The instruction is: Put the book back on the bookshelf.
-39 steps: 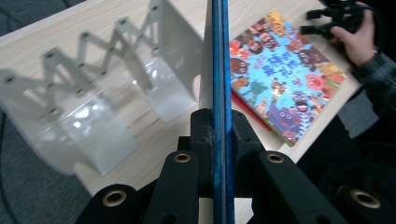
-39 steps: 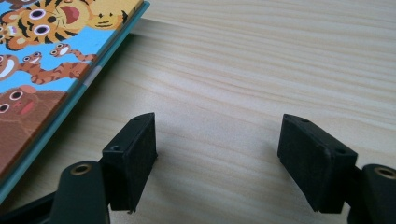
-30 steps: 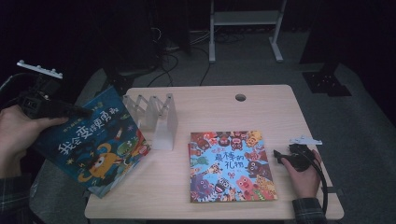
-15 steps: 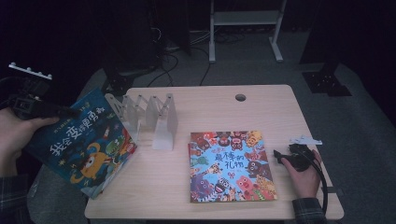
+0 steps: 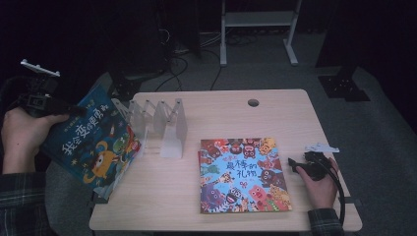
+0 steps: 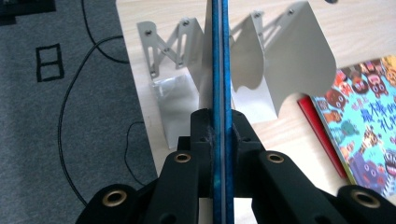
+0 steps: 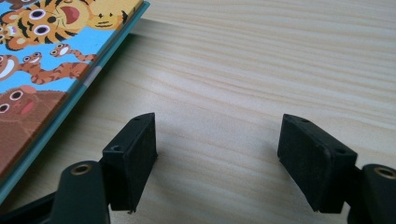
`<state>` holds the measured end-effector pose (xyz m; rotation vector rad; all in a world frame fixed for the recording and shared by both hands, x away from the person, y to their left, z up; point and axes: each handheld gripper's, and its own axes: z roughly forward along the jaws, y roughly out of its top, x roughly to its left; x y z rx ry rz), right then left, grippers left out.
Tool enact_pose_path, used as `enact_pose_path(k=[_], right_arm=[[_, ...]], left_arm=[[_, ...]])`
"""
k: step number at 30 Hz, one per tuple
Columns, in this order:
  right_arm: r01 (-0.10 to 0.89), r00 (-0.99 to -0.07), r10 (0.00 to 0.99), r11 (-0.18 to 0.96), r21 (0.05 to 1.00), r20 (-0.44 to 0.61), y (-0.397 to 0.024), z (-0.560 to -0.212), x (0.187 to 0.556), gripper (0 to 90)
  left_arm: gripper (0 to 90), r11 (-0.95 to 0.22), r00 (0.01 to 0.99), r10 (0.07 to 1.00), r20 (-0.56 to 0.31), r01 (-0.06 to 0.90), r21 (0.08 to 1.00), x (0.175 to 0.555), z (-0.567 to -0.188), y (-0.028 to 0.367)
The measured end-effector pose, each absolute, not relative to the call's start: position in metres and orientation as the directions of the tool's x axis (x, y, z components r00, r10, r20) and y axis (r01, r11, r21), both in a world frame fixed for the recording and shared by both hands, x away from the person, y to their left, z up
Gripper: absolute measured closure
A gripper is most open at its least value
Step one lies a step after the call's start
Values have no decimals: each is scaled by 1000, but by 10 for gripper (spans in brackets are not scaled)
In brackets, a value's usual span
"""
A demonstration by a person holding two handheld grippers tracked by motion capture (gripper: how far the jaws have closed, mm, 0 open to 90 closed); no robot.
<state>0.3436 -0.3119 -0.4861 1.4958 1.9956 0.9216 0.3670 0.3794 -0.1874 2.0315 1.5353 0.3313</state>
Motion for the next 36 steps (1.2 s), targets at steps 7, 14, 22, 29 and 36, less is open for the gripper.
enact_pose_path(k=[7,14,22,29,36], right_arm=[[635,-289,957,177,752,19,-312,-486,344,271],[635,-289,957,176,752,20,-312,-486,344,271],[635,-289,957,177,752,19,-312,-486,344,271],[635,-289,957,177,752,19,-312,-486,344,271],[635,-289,957,177,752,19,-312,-486,344,271]], left_arm=[[828,-110,243,957,-160,810,576,384,-190,381],[827,-56,182,969,-169,822,567,403,-194,380],[827,-1,109,981,-163,834,552,419,-196,383],[827,40,61,985,-164,836,548,425,-198,387],[827,46,46,988,-147,821,570,425,-196,390]])
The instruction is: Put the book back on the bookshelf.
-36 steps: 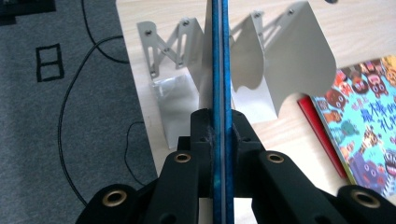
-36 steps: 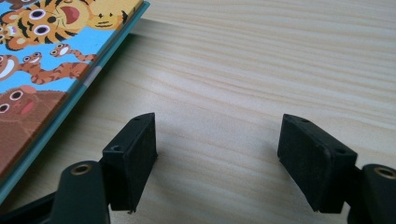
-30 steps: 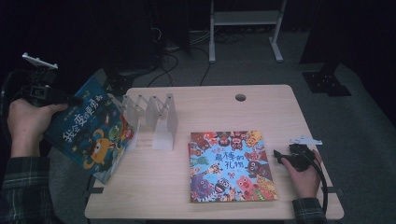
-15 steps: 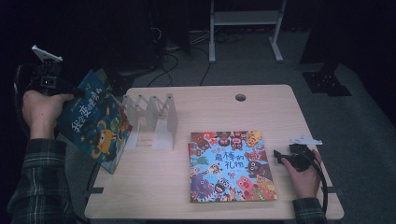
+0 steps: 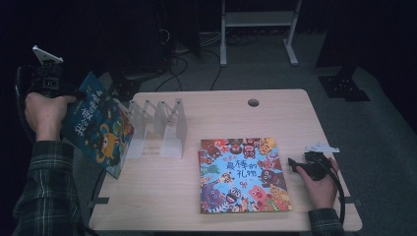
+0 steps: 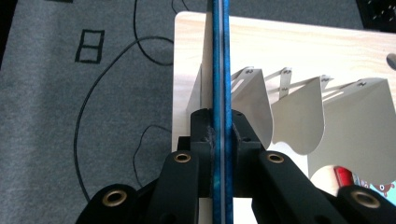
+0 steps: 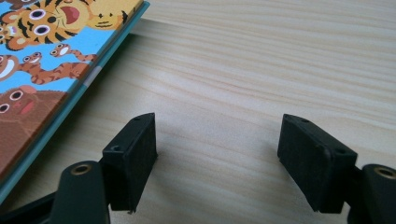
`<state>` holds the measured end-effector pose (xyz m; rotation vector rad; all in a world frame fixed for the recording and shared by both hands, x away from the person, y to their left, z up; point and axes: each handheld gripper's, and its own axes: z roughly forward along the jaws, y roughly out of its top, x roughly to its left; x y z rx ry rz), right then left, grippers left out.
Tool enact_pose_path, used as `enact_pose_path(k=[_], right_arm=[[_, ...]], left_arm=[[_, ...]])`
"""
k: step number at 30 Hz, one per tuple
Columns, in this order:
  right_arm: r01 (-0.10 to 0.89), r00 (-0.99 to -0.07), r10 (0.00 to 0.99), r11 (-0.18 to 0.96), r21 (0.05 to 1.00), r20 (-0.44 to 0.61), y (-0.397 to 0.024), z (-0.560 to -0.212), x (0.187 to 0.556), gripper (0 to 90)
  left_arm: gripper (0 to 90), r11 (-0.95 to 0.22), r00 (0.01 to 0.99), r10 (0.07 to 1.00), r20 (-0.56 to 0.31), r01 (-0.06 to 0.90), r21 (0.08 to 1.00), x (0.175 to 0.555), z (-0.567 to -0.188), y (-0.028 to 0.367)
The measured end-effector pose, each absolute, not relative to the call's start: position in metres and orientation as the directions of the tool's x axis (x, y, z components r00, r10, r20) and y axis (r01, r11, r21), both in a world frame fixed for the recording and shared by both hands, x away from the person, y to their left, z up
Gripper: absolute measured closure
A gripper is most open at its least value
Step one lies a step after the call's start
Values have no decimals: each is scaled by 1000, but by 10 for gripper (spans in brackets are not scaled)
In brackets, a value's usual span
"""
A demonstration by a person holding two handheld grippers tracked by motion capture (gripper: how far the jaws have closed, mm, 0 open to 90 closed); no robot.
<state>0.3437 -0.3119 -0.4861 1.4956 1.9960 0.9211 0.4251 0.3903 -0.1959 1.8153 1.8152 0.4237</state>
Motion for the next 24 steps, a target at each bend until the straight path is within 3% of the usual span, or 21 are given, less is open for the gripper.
enact_pose_path(k=[18,24], right_arm=[[636,-289,957,177,751,19,-312,-486,344,271],[635,-289,957,178,751,18,-312,-486,344,271]], left_arm=[[813,36,61,987,-149,820,571,428,-201,393],[746,23,70,987,-142,822,568,427,-202,394]])
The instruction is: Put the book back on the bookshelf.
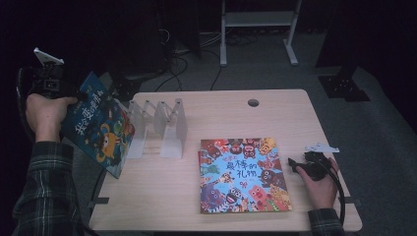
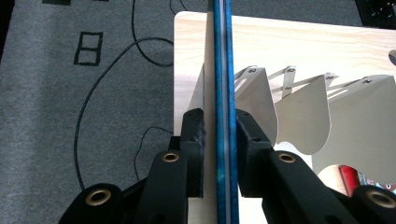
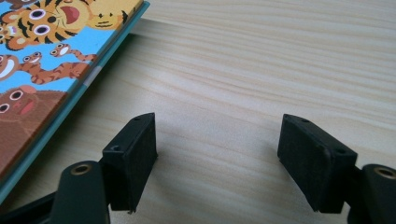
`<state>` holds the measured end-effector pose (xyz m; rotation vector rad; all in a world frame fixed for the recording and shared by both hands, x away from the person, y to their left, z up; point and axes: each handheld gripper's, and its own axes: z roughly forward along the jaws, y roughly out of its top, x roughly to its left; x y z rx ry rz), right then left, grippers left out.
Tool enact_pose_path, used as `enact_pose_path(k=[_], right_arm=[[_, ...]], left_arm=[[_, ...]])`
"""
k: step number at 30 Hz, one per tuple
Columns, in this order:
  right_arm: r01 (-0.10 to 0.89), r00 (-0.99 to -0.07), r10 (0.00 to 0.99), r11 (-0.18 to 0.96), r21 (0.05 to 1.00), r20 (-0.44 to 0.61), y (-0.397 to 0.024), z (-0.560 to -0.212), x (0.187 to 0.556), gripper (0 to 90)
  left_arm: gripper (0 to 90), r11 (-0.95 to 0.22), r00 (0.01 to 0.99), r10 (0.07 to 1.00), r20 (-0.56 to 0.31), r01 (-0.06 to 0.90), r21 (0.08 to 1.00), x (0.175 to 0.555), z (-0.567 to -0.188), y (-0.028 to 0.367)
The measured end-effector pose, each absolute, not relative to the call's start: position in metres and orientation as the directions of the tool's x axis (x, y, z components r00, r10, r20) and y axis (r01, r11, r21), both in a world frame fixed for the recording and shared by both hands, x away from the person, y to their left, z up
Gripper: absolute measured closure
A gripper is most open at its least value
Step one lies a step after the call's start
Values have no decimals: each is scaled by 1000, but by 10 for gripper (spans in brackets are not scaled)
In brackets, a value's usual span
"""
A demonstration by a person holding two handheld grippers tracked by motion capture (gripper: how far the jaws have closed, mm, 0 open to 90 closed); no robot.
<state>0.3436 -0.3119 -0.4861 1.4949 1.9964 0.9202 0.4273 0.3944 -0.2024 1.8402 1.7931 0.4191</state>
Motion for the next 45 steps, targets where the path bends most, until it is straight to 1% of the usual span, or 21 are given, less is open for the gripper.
enact_pose_path(k=[5,19,25,30,34,35,38,41,43,45], right_arm=[[635,-289,957,178,751,18,-312,-486,344,271],[636,-289,957,177,751,18,-312,-486,344,271],[636,-289,957,178,751,18,-312,-486,344,271],[636,-289,957,177,751,18,-312,-486,344,271],[635,-289,957,178,751,18,-312,-486,344,271],[635,-289,957,178,751,18,-312,-486,344,271],[635,-289,957,177,751,18,-312,-486,344,271],[635,-289,957,177,752,18,-312,-486,344,271],[636,-289,957,177,751,18,-312,-486,344,271],[635,-289,957,177,752,19,-312,-486,344,271]], left_arm=[[693,7,81,989,-126,814,581,425,-198,395],[697,-26,112,989,-96,774,632,413,-170,394],[739,-39,127,988,-84,745,665,405,-159,394],[850,-57,149,986,-81,742,668,400,-153,388],[895,-89,180,981,-70,745,662,398,-153,380],[896,-96,186,980,-66,742,663,398,-154,378],[893,-107,229,969,-93,730,675,396,-157,374],[867,-138,258,963,-81,727,673,394,-160,367],[871,-156,261,963,-62,734,661,393,-163,362],[872,-164,277,958,-69,732,662,392,-166,358]])
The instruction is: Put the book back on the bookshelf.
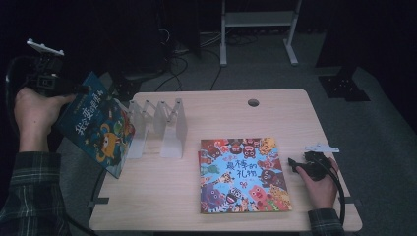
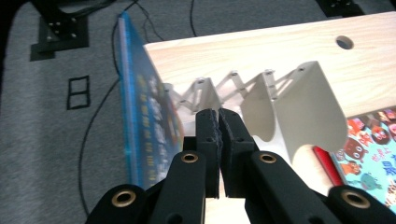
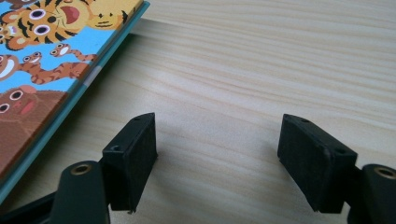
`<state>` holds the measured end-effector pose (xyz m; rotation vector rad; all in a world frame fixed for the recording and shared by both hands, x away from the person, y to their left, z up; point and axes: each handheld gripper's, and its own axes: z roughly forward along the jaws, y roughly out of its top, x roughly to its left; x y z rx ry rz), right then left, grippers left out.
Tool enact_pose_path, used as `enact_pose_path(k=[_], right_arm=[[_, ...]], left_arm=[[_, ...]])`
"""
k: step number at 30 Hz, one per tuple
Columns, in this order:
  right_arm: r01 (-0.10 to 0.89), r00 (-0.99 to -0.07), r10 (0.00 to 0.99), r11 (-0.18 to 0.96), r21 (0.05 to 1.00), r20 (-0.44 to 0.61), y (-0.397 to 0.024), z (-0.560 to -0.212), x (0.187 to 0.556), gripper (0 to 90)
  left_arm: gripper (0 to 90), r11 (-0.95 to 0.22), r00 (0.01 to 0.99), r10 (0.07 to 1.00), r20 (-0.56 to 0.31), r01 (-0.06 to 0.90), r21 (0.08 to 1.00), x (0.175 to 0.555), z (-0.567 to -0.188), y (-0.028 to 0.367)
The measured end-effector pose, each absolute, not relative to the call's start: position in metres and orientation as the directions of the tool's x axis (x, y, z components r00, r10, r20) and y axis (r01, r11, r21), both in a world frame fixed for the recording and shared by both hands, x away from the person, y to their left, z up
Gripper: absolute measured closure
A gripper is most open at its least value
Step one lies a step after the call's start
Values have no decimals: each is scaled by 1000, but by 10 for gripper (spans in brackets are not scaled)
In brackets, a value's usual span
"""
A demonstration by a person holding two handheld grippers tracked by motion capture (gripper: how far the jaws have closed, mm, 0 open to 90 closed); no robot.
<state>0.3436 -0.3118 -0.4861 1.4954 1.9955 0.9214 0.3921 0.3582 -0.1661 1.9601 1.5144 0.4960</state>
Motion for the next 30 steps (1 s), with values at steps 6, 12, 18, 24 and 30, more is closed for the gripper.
enact_pose_path(k=[6,12,18,24,30], right_arm=[[635,-289,957,177,752,19,-312,-486,344,271],[635,-289,957,178,752,18,-312,-486,344,272],[635,-290,957,179,751,17,-312,-486,344,272],[635,-290,957,179,751,17,-312,-486,344,272],[635,-290,957,179,752,17,-312,-486,344,272]], left_arm=[[869,-227,355,932,-71,726,650,388,-177,345],[867,-260,412,907,-88,713,651,383,-189,330],[870,-282,450,887,-104,707,648,378,-203,316],[871,-315,480,871,-108,713,627,376,-222,305],[872,-343,504,857,-110,716,608,372,-244,291]])
